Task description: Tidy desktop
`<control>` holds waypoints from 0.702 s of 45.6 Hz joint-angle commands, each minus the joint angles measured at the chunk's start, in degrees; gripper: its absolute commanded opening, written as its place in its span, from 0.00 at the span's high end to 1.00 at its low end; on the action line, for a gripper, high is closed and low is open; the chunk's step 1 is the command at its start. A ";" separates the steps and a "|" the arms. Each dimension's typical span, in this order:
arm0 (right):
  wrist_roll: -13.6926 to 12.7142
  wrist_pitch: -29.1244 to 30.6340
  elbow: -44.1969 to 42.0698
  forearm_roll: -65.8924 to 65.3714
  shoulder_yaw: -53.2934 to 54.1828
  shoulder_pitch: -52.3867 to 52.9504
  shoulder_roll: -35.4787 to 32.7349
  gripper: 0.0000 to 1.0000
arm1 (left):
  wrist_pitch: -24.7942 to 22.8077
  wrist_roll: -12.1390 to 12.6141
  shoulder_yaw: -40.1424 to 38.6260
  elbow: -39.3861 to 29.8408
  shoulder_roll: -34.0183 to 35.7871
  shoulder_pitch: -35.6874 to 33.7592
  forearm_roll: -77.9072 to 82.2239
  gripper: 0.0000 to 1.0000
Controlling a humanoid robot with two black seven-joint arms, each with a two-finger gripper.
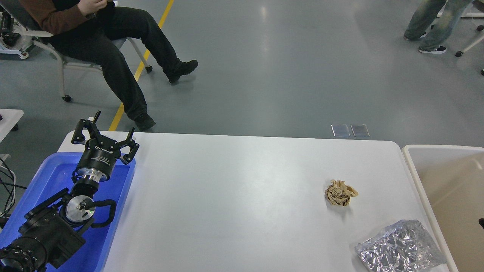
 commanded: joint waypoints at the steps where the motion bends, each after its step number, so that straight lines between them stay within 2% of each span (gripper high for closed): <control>1: -0.03 -0.21 -0.18 1.88 3.85 4.50 1.32 0.01 | 0.00 -0.09 0.00 0.00 0.00 -0.05 -0.05 0.00; 7: -0.03 0.40 -0.09 9.09 11.24 8.80 1.32 0.01 | 0.00 -0.09 0.09 0.00 0.00 -0.05 -0.05 0.00; 18: -0.11 1.02 2.62 15.86 18.09 15.75 2.72 0.01 | 0.00 -0.09 0.09 0.00 0.00 -0.05 0.04 0.00; 22: -0.11 2.60 7.36 18.23 21.78 16.89 2.64 0.01 | 0.00 -0.09 0.09 0.00 0.00 0.04 -0.05 0.00; 32: -0.11 10.77 21.16 22.72 34.27 15.76 1.32 0.00 | 0.00 -0.09 0.09 0.00 0.00 -0.05 -0.05 0.00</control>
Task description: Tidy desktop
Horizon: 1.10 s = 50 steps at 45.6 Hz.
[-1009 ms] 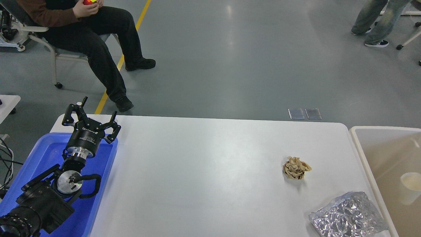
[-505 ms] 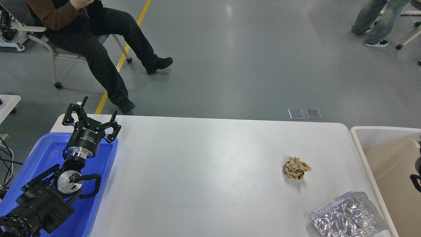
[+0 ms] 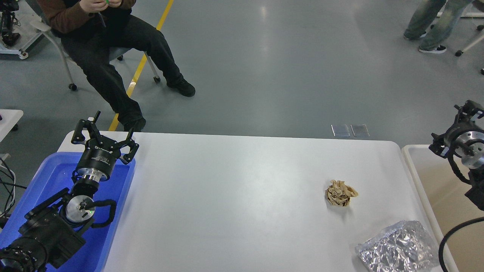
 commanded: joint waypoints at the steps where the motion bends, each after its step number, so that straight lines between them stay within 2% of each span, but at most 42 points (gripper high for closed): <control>1: -0.02 7.13 13.19 4.88 11.57 0.60 -1.06 0.00 | 0.00 0.01 0.01 0.00 0.00 -0.04 0.08 0.00; 10: -0.02 12.93 26.64 4.70 11.75 -2.57 -4.05 0.00 | -0.09 0.01 0.01 0.00 0.00 0.05 -0.01 0.00; 19: -0.02 15.04 33.23 4.00 11.40 -4.06 -4.32 0.00 | 0.00 0.01 0.01 0.00 0.00 -0.04 0.08 0.00; 41: 0.07 17.59 34.29 4.79 12.63 -6.00 -2.74 0.00 | 0.00 0.01 0.01 0.00 0.00 0.05 -0.01 0.00; 50: 0.07 17.59 34.21 4.96 15.34 -7.23 1.22 0.00 | 0.00 0.01 -0.08 0.00 0.00 0.05 0.08 0.00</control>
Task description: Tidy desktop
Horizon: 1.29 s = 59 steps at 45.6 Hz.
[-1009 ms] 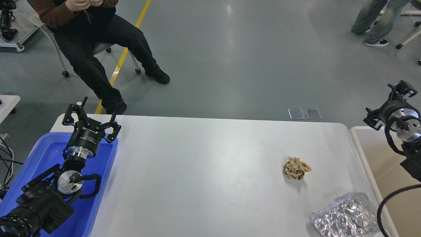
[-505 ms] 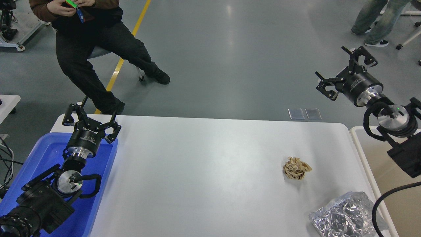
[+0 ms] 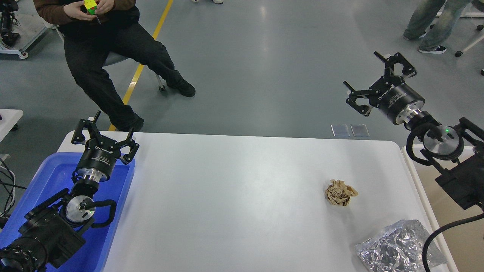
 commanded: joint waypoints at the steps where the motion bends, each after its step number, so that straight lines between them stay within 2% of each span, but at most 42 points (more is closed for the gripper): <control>1: -0.01 0.55 0.36 0.27 3.40 -1.42 3.82 0.00 | 0.02 0.00 -0.07 0.00 0.00 0.02 -0.01 0.00; 25: -0.01 -0.07 -0.87 0.10 6.22 -1.77 14.98 0.00 | 0.02 0.00 0.02 0.00 0.00 -0.07 0.07 0.00; 39: 0.08 0.19 -9.22 -0.52 5.52 -0.80 18.94 0.00 | -0.07 0.00 -0.07 0.00 0.00 -0.07 0.07 0.00; 59: 0.26 -0.07 -9.48 -0.52 6.13 -1.33 21.84 0.00 | -0.07 0.00 -0.07 0.00 0.00 -0.07 0.07 0.00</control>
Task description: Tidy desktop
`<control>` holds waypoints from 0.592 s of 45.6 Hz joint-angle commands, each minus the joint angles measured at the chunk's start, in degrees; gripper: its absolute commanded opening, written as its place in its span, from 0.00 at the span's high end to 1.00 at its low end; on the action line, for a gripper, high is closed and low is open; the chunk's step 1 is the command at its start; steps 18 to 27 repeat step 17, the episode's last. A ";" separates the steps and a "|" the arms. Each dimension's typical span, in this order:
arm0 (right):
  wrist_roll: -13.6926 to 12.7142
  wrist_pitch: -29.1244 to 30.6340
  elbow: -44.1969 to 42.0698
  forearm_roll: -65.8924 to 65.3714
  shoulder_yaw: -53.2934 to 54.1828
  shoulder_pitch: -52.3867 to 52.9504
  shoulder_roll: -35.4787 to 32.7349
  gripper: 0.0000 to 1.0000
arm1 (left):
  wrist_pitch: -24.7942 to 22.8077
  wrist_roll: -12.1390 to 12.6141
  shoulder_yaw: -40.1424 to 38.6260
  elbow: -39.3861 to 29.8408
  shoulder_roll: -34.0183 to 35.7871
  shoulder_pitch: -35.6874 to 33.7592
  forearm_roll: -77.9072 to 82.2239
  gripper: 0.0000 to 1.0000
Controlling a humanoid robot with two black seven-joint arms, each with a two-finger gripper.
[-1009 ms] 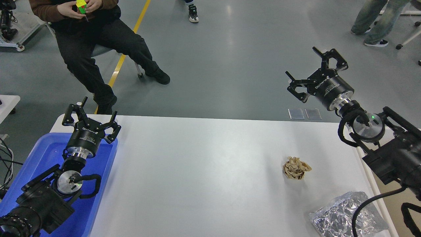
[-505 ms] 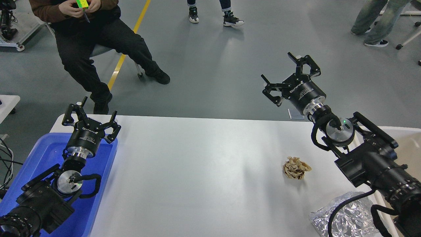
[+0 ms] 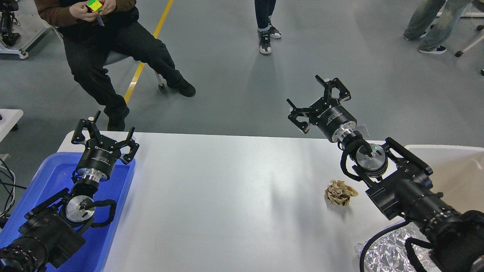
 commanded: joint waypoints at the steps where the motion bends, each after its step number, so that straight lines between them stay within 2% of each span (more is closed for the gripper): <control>1: 0.11 -0.12 -0.83 -0.03 0.52 -0.12 1.60 0.00 | -0.01 0.00 -0.01 0.00 0.00 -0.03 0.01 0.00; 13: 0.46 0.50 -7.07 0.23 0.43 -0.56 3.71 0.00 | -0.01 0.00 -0.01 0.00 0.00 -0.03 0.01 0.00; 27: 0.46 0.59 -7.33 0.23 0.52 -1.18 3.89 0.00 | -0.01 0.00 -0.01 0.00 0.00 0.06 0.01 0.00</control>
